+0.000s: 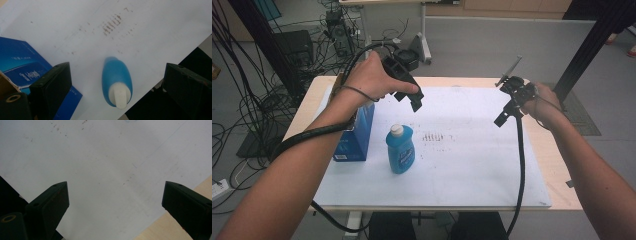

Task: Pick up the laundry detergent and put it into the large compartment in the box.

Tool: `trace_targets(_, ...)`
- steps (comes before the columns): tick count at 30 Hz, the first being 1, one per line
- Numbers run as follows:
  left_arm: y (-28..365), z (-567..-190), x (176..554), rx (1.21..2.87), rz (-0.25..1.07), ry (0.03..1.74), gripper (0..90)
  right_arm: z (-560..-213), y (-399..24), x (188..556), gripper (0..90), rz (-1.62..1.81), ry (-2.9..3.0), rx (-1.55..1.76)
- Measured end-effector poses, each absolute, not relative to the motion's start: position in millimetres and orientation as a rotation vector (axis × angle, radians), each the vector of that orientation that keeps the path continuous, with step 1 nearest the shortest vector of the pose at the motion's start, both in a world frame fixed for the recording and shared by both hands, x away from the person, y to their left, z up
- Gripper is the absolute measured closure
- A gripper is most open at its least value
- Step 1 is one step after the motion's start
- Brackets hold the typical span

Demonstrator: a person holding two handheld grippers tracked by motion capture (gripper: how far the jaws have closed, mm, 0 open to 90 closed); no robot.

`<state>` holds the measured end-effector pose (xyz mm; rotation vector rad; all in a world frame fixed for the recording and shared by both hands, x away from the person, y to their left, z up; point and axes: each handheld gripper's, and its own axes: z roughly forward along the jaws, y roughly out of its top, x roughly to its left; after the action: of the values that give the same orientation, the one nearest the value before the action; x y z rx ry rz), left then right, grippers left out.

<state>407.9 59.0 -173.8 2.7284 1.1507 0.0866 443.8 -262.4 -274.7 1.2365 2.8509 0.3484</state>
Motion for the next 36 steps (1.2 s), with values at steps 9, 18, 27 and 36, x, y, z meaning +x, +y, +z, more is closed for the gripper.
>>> trace_targets(9, 65.9, -182.5, 402.5, 2.731, 0.072, 1.156, 8.9, -274.7, -260.3, 443.8, 6.9, 0.339, 2.855, 1.227)
trace_targets(18, 69.3, -191.2, 398.2, 2.731, 0.057, 1.16, 8.8, -275.0, -258.9, 443.4, 6.9, 0.338, 2.857, 1.222)
trace_targets(27, 72.2, -207.9, 395.3, 2.737, 0.015, 1.177, 8.8, -275.3, -256.7, 442.6, 6.9, 0.339, 2.86, 1.224)
trace_targets(36, 74.8, -218.8, 390.1, 2.737, 0.009, 1.186, 8.8, -276.0, -256.5, 440.8, 6.8, 0.345, 2.867, 1.219)
